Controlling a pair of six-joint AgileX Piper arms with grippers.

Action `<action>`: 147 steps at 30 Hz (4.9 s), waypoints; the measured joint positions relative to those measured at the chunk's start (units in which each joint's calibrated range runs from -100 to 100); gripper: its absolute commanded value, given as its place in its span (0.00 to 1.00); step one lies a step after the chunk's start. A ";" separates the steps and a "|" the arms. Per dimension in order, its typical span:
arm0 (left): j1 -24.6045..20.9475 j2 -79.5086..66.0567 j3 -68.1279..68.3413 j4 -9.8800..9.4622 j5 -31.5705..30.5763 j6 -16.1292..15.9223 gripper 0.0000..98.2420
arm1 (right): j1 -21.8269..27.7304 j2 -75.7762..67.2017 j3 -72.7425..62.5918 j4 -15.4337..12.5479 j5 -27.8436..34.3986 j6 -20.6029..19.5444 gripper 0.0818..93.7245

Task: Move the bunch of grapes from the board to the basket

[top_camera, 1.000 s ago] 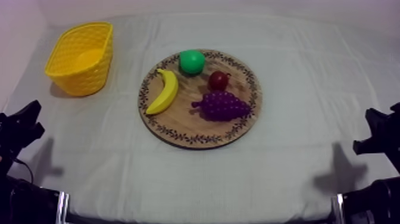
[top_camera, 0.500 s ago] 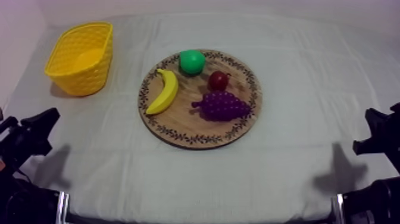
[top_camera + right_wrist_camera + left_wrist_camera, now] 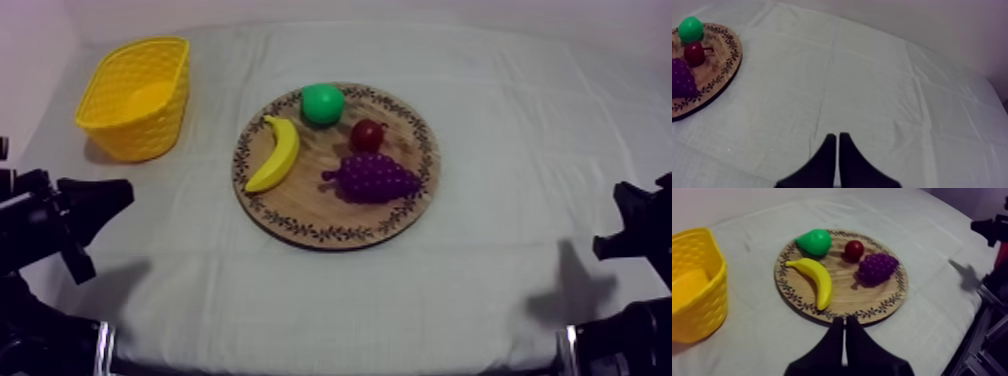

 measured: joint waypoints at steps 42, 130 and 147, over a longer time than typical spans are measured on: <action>12.87 77.27 -69.10 -0.97 38.90 -14.72 0.00 | -0.03 0.00 0.00 0.00 0.00 0.00 0.00; 9.15 118.22 -106.15 -0.81 57.20 -22.01 0.92 | -0.03 0.00 0.00 0.00 0.00 0.06 0.00; 6.55 127.46 -115.49 -0.34 59.61 -23.18 0.88 | -0.03 0.00 0.00 0.00 0.00 0.06 0.00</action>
